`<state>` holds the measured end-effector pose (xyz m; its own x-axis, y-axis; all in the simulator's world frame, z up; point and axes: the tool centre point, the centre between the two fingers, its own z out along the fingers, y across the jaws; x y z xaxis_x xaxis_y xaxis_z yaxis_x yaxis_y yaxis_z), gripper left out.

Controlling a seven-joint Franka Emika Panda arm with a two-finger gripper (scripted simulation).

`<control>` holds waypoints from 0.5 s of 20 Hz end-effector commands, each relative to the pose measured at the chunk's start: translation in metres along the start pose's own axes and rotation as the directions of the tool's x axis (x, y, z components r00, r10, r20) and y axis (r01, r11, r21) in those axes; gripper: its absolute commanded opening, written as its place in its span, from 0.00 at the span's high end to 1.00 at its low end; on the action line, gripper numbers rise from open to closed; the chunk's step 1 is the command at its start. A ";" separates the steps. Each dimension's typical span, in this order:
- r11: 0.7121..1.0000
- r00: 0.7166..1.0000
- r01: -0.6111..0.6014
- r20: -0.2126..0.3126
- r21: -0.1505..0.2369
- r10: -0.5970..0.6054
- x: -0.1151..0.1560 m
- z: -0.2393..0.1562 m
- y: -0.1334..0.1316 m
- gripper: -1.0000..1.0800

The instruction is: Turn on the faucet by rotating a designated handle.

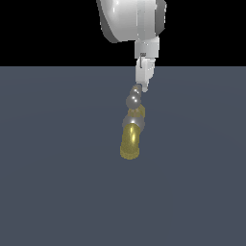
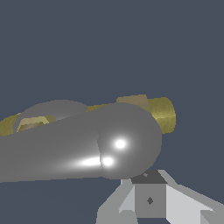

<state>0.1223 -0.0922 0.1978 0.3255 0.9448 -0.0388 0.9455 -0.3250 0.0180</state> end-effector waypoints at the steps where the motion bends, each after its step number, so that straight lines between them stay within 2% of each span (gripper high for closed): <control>1: 0.999 0.999 0.050 -0.021 0.012 -0.050 0.046 -0.002 -0.018 1.00; 10: 0.997 0.996 0.080 -0.034 0.014 -0.079 0.097 -0.005 -0.050 1.00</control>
<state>0.1089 -0.0523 0.1974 0.3258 0.9448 -0.0352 0.9454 -0.3254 0.0169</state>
